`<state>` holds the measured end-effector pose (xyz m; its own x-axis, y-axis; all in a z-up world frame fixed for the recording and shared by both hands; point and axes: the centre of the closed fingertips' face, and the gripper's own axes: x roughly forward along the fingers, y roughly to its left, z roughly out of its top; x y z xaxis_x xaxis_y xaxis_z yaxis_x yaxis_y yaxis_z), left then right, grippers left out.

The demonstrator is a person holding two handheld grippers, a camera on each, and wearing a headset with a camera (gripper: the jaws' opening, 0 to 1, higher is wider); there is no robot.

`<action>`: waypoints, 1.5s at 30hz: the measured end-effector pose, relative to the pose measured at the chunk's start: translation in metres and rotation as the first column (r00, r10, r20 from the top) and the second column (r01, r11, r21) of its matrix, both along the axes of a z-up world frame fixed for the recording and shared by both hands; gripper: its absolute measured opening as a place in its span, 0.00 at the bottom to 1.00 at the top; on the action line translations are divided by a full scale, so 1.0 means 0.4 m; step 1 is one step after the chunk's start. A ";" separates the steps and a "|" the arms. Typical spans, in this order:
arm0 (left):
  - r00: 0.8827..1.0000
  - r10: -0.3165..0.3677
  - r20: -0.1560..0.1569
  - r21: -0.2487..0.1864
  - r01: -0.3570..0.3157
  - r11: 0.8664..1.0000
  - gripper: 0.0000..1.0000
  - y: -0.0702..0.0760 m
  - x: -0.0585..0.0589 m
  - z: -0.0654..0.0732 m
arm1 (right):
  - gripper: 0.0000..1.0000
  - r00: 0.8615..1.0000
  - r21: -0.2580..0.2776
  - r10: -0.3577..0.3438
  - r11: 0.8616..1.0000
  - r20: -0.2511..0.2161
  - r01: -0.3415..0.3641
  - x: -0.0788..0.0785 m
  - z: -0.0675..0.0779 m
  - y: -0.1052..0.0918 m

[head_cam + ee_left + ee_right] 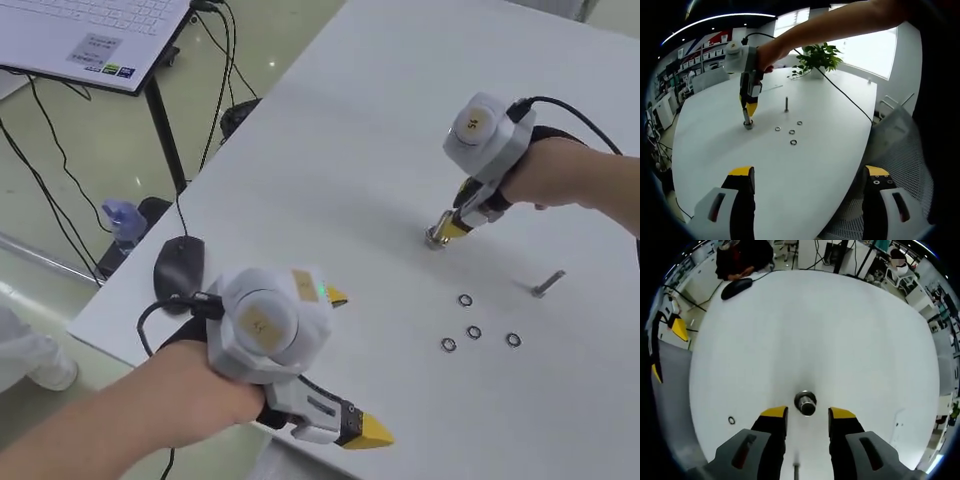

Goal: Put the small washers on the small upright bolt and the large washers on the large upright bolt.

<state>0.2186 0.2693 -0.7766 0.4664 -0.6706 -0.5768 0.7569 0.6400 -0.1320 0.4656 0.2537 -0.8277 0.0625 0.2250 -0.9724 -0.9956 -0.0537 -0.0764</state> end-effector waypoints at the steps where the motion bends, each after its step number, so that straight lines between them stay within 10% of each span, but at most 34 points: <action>1: 1.000 0.000 0.002 -0.001 0.000 1.000 0.89 0.001 0.000 0.003 | 0.33 1.000 0.002 0.002 1.000 0.001 -0.002 -0.004 0.006 -0.002; 27: 0.998 0.012 0.056 -0.005 -0.012 1.000 0.95 0.018 0.019 0.030 | 0.34 0.999 0.016 -0.021 1.000 0.026 0.020 -0.119 0.104 -0.127; 45: 0.999 0.013 0.049 0.014 -0.013 1.000 0.94 0.025 0.024 0.019 | 0.34 0.999 0.044 -0.052 0.998 -0.012 0.053 -0.201 0.083 -0.174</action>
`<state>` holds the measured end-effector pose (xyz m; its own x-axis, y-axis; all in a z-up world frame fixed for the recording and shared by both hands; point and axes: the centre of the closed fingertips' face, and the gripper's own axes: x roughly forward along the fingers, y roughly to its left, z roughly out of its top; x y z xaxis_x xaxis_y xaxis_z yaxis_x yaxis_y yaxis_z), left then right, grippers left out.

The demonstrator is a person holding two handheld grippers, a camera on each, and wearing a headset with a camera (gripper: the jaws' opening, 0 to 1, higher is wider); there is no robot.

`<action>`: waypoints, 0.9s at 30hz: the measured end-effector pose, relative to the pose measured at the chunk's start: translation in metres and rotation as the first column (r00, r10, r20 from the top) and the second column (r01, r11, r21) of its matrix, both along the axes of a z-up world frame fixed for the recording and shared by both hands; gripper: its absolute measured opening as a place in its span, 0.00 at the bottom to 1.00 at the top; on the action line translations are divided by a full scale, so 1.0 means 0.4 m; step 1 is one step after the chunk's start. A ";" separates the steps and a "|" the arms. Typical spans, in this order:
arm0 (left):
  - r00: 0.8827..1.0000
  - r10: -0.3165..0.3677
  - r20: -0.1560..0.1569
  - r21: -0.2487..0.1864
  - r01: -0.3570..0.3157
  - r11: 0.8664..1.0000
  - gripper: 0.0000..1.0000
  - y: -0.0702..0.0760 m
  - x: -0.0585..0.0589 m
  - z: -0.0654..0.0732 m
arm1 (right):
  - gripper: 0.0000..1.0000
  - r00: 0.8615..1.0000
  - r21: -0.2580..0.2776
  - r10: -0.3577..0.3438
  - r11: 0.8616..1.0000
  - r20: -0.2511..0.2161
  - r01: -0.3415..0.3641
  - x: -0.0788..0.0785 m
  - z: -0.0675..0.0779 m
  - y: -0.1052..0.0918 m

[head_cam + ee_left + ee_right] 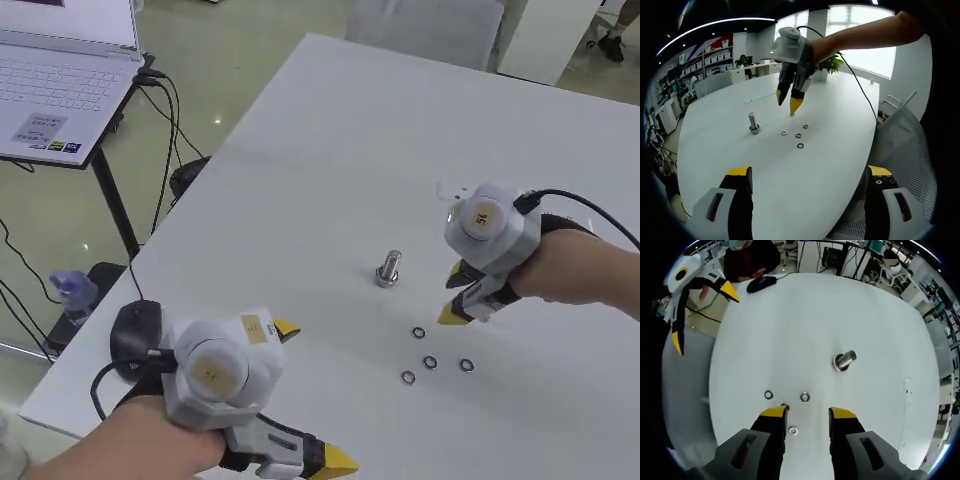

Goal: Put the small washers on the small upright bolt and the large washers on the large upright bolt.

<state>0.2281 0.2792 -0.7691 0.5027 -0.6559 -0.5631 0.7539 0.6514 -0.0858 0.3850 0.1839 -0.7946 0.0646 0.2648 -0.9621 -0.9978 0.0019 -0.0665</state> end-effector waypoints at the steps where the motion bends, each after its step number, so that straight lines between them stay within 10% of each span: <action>1: 1.000 0.000 0.001 0.001 0.000 1.000 0.94 0.000 0.000 0.001 | 0.34 1.000 0.008 -0.004 1.000 -0.004 0.004 -0.002 -0.001 0.003; 27: 1.000 0.007 -0.005 -0.005 -0.007 1.000 0.91 0.001 0.004 -0.002 | 0.30 1.000 -0.002 -0.001 1.000 -0.030 0.001 0.007 -0.136 0.020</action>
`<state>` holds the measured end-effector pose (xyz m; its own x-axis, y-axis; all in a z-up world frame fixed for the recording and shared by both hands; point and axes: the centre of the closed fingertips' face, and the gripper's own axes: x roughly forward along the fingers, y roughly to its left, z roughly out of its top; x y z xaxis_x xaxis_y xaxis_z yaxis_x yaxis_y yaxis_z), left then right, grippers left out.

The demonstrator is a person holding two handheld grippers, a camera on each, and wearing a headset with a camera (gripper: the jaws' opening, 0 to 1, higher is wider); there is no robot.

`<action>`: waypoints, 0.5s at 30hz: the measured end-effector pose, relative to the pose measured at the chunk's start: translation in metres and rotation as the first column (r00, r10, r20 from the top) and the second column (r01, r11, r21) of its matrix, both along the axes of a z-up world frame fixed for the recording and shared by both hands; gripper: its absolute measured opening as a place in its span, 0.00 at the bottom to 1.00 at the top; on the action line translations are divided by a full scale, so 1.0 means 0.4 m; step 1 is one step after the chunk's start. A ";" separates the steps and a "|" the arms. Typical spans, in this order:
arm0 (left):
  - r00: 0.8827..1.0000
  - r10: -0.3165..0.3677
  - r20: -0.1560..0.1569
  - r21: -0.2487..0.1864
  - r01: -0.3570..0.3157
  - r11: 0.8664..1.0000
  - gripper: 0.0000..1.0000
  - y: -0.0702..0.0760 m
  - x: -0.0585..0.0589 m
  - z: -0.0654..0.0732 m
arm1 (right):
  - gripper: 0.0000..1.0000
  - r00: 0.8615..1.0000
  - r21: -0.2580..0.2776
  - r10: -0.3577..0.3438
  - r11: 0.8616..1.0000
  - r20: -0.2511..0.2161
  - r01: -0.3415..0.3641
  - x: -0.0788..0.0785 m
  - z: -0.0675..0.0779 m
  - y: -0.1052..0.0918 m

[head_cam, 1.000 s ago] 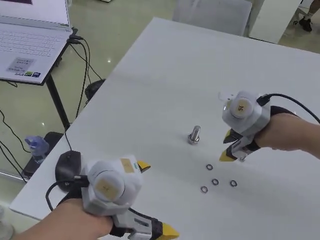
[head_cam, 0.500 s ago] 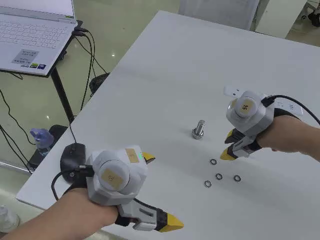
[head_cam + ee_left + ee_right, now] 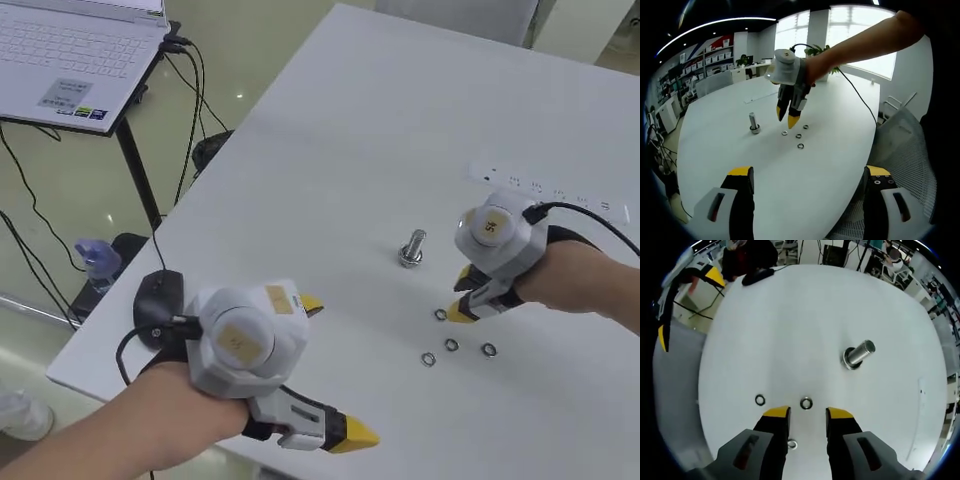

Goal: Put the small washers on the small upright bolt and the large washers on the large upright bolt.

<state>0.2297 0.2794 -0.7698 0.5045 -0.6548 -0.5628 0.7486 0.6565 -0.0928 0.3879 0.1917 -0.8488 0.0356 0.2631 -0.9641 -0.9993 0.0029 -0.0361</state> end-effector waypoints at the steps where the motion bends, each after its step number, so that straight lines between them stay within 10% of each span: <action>1: 1.000 0.000 0.000 -0.003 0.000 1.000 0.91 -0.001 0.000 0.000 | 0.30 1.000 -0.006 -0.002 1.000 -0.004 0.002 -0.001 -0.009 -0.003; 15: 1.000 -0.002 -0.010 -0.004 0.002 1.000 0.89 -0.004 -0.010 -0.005 | 0.28 1.000 -0.011 -0.003 1.000 -0.007 0.003 -0.006 -0.041 0.004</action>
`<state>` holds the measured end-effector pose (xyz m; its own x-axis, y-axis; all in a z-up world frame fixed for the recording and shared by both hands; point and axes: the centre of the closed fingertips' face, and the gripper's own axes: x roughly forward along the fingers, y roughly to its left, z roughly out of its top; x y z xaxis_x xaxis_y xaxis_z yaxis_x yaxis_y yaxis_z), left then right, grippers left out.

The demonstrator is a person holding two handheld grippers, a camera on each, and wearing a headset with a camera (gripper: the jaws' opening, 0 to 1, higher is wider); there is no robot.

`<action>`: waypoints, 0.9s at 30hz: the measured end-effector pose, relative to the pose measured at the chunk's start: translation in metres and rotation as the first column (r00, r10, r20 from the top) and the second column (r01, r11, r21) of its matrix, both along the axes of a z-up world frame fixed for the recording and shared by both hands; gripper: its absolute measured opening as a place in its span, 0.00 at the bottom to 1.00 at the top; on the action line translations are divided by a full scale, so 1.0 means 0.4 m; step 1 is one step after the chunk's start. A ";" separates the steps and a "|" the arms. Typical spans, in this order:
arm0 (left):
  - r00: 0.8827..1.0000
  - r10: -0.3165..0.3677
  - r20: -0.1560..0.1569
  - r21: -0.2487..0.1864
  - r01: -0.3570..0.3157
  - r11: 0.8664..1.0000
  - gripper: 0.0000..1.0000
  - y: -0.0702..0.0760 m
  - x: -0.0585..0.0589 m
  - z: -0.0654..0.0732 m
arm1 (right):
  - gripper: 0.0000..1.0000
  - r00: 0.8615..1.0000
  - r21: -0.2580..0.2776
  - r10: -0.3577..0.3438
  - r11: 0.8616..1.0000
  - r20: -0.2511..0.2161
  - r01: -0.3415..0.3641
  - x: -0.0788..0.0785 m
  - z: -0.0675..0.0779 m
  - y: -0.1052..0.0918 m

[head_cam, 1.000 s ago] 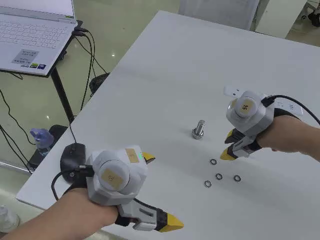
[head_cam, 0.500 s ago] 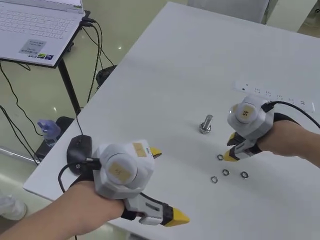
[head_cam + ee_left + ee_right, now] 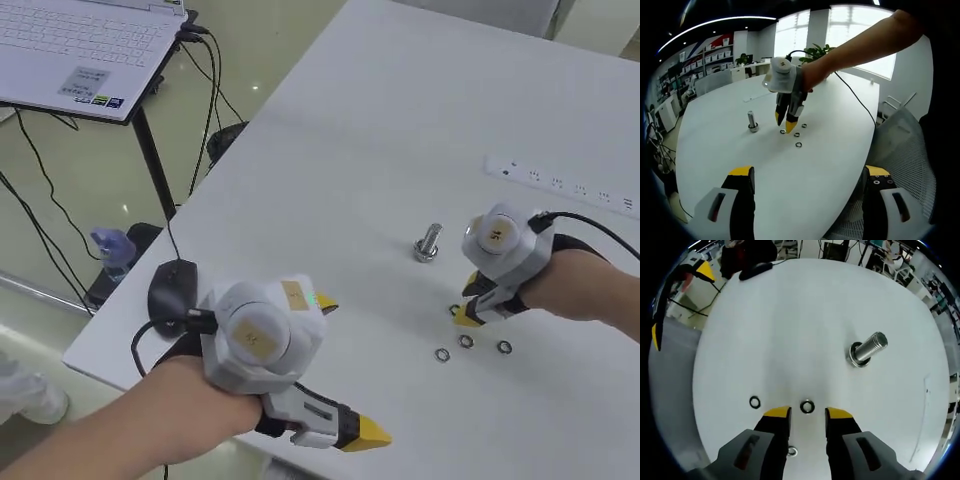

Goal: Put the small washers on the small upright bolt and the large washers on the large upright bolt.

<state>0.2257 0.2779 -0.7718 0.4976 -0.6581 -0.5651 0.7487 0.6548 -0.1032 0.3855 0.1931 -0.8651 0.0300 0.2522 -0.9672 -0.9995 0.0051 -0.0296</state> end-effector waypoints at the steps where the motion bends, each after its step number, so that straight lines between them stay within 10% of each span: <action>1: 1.000 0.001 0.000 -0.001 -0.001 1.000 0.89 0.000 0.000 0.001 | 0.27 1.000 -0.001 0.001 1.000 0.005 -0.001 0.000 -0.001 0.001; 27: 1.000 0.009 -0.006 -0.003 -0.009 1.000 0.87 0.001 -0.010 -0.002 | 0.19 1.000 -0.024 -0.027 0.999 -0.013 0.026 0.001 -0.020 -0.002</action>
<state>0.2215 0.2784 -0.7725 0.5005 -0.6551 -0.5660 0.7419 0.6615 -0.1096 0.3860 0.1922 -0.8729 0.0237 0.2287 -0.9732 -0.9994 0.0312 -0.0170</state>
